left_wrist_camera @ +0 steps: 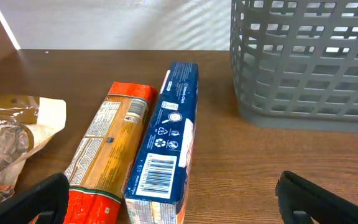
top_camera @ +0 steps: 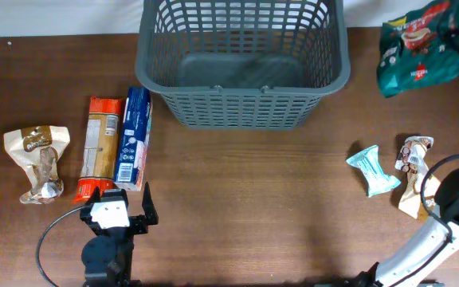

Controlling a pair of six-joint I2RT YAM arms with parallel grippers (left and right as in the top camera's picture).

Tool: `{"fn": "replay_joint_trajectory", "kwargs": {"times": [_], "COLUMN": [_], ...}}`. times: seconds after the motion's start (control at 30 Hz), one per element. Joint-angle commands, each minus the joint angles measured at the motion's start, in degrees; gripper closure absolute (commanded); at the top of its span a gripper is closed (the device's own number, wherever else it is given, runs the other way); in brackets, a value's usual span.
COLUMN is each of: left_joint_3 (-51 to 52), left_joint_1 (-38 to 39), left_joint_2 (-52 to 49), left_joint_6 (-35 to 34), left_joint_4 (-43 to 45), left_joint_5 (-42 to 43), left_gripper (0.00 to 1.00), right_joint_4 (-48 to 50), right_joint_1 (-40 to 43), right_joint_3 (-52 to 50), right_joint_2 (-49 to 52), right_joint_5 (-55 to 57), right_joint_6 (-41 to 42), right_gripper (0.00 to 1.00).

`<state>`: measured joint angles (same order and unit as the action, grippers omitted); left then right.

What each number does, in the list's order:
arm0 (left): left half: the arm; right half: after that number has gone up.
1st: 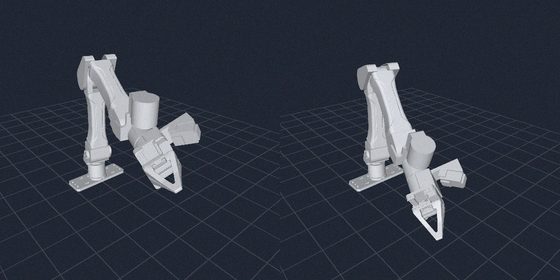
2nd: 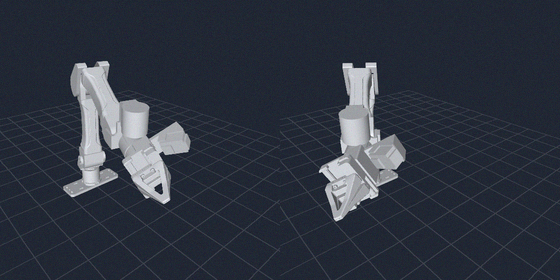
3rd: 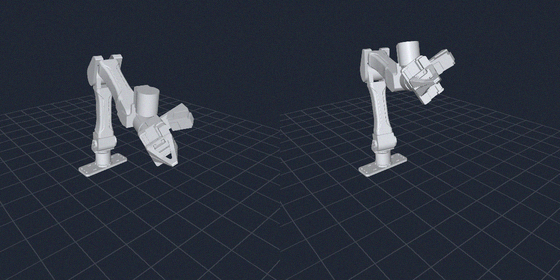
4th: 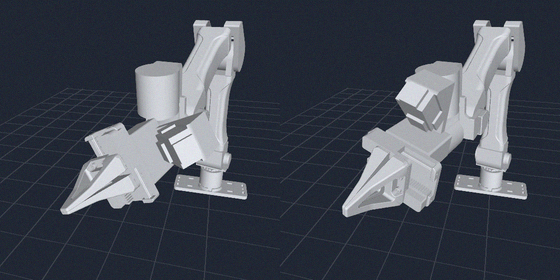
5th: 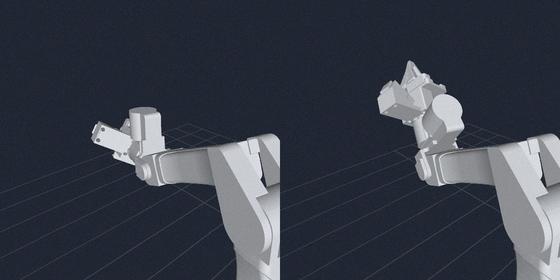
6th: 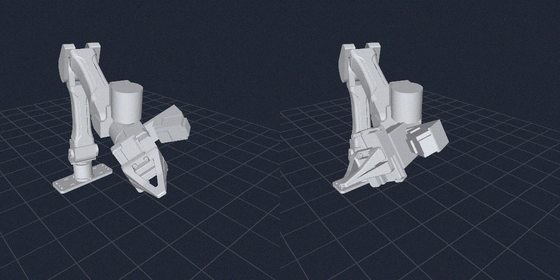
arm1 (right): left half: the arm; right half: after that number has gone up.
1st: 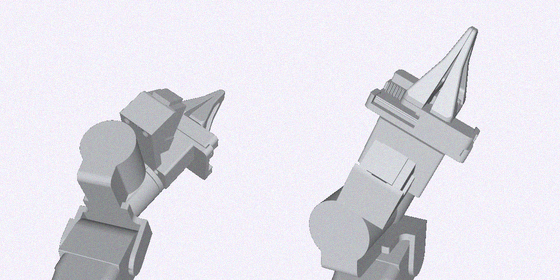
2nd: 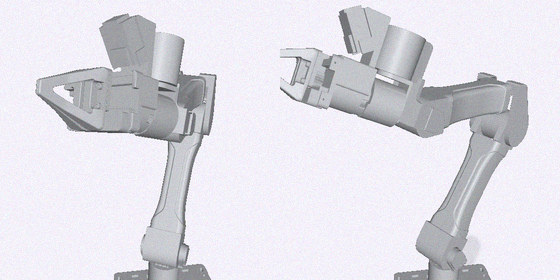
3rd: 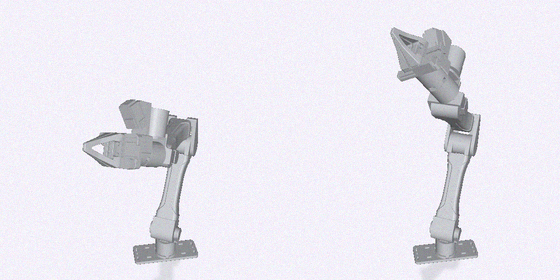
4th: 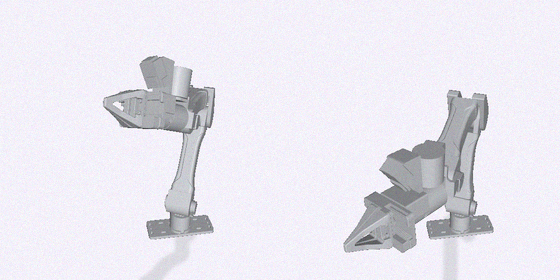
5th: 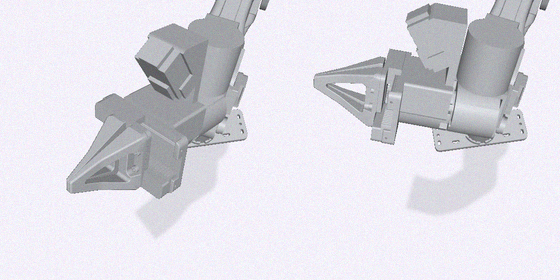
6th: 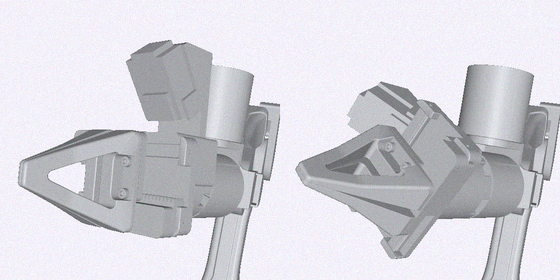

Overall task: Pack container
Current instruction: 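Carry the coffee bag into the basket and release it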

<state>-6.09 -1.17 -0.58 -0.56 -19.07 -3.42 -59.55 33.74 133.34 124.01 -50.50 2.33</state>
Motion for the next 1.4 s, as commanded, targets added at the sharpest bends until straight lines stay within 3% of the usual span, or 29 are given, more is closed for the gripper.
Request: {"fn": "replay_joint_trajectory", "kwargs": {"times": [0.0, 0.3, 0.53, 0.83, 0.97, 1.37], "left_joint_3": [0.17, 0.17, 0.17, 0.17, 0.17, 0.17], "left_joint_1": [-0.24, -0.24, -0.24, -0.24, -0.24, -0.24], "left_joint_2": [0.28, 0.28, 0.28, 0.28, 0.28, 0.28], "left_joint_6": [-0.50, -0.50, -0.50, -0.50, -0.50, -0.50], "left_joint_4": [-0.02, -0.04, -0.02, -0.02, -0.04, -0.04], "left_joint_5": [-0.42, -0.42, -0.42, -0.42, -0.42, -0.42], "left_gripper": [0.01, 0.01, 0.01, 0.01, 0.01, 0.01], "right_joint_4": [3.56, 15.06, 16.98, 11.15, 9.55, 6.12], "right_joint_1": [-0.87, -8.44, -18.71, -40.19, -43.15, -43.10], "right_joint_3": [2.12, 2.12, 2.10, 1.77, 1.77, 1.77], "right_joint_2": [-8.70, -20.48, -23.06, -18.71, -14.62, -3.78], "right_joint_5": [-9.14, -9.53, -8.09, 20.39, 25.86, 28.33], "right_joint_6": [1.66, 8.74, 8.76, 8.72, 8.72, 8.48], "right_gripper": [0.96, 0.96, 0.96, 0.96, 0.96, 0.96]}}
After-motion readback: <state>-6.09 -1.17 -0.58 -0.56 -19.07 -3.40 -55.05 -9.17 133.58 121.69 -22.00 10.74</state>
